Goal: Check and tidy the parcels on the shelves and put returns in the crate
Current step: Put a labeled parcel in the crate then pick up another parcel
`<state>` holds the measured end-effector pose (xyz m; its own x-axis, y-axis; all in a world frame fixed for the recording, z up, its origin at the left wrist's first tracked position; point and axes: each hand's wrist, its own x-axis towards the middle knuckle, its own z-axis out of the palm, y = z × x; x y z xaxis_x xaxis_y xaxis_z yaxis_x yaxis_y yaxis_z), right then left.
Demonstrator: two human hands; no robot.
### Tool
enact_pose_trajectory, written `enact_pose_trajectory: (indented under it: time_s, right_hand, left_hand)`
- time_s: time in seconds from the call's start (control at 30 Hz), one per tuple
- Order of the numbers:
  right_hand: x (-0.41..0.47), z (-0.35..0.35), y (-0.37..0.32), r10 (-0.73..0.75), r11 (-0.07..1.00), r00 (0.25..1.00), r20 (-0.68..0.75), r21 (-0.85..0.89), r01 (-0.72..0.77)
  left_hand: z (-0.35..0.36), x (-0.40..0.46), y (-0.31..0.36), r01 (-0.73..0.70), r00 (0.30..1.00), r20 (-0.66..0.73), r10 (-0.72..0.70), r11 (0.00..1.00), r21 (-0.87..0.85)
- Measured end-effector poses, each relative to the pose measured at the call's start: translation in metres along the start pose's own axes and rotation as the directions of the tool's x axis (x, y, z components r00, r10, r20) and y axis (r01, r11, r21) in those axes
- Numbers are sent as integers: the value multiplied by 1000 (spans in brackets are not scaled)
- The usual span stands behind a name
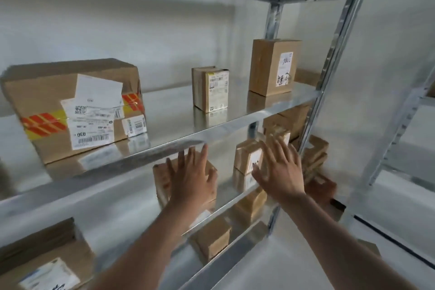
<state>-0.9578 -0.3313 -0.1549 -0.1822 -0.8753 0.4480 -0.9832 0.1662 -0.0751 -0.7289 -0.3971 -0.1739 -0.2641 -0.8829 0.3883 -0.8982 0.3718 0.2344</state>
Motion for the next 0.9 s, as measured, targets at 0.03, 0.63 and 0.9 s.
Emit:
enact_pose_trajectory:
  time_s: [0.03, 0.63, 0.9]
  right_hand:
    - [19, 15, 8, -33, 999, 999, -13, 28, 33]
    - [52, 320, 106, -449, 750, 843, -297, 387, 536]
    - [-82, 611, 136, -632, 556, 751, -192, 563, 612]
  left_hand:
    - [7, 6, 6, 27, 999, -34, -26, 999, 30]
    - [308, -79, 88, 409, 879, -219, -424, 906, -110]
    - [571, -136, 6, 534, 734, -302, -608, 792, -296]
